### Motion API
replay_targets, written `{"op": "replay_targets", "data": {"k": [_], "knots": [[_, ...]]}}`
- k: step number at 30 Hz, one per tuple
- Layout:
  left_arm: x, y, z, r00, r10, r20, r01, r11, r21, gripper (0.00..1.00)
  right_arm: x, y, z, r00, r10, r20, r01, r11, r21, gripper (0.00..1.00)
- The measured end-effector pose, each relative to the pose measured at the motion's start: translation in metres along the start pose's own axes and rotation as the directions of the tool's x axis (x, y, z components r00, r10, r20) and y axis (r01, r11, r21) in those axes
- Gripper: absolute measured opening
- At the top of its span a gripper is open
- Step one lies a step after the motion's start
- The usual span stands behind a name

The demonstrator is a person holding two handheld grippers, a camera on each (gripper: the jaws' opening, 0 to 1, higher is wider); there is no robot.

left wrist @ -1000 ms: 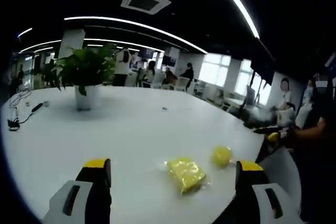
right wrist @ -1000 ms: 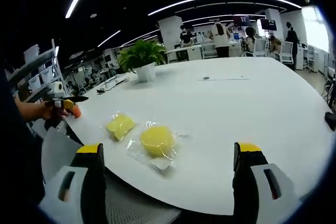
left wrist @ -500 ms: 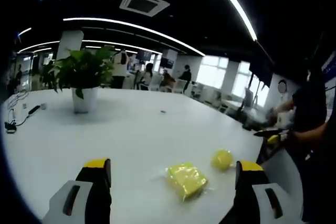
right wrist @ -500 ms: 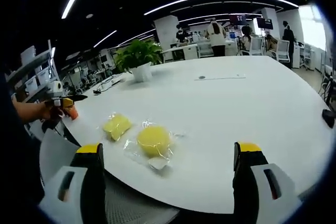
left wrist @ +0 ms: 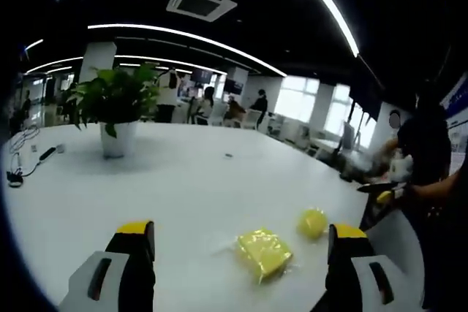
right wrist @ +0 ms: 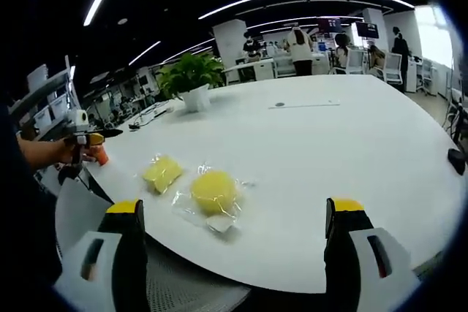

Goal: Compare the silicone blocks by pressing each to a similar depth, holding the contact briefly, and releasing to observe deformation and rebound differences across the visible hardness samples.

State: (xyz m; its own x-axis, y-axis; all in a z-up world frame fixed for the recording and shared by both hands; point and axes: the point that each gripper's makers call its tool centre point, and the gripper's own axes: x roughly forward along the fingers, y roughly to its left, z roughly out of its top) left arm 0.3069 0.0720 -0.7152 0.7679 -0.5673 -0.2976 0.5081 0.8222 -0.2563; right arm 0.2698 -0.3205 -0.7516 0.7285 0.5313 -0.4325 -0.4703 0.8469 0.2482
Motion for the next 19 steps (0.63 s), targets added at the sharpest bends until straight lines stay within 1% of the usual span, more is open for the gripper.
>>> {"op": "replay_targets", "data": {"k": [7, 9, 13, 15, 19], "knots": [[-0.0009, 0.0002, -0.0002, 1.0, 0.003, 0.006, -0.003, 1.0, -0.006, 1.0, 0.0022, -0.0019, 0.0016, 1.0, 0.003, -0.001, -0.003, 1.0, 0.003, 0.96], [-0.0017, -0.0001, -0.0021, 1.0, 0.008, -0.002, -0.008, 1.0, -0.009, 1.0, 0.0036, -0.0015, 0.0012, 1.0, 0.005, -0.003, -0.005, 1.0, 0.006, 0.96], [-0.0019, -0.005, -0.0021, 1.0, -0.001, -0.006, 0.001, 1.0, -0.002, 1.0, 0.0055, 0.0009, 0.0019, 1.0, 0.015, -0.004, -0.015, 1.0, 0.005, 0.96], [-0.001, -0.0056, -0.0021, 1.0, 0.002, -0.009, -0.002, 1.0, 0.005, 1.0, 0.0067, -0.0013, 0.001, 1.0, 0.019, -0.005, -0.019, 1.0, 0.003, 0.96], [0.0014, -0.0063, -0.0051, 1.0, 0.01, -0.019, -0.011, 1.0, -0.014, 1.0, 0.0067, -0.0057, -0.0012, 1.0, 0.019, -0.016, -0.019, 1.0, 0.01, 0.96]]}}
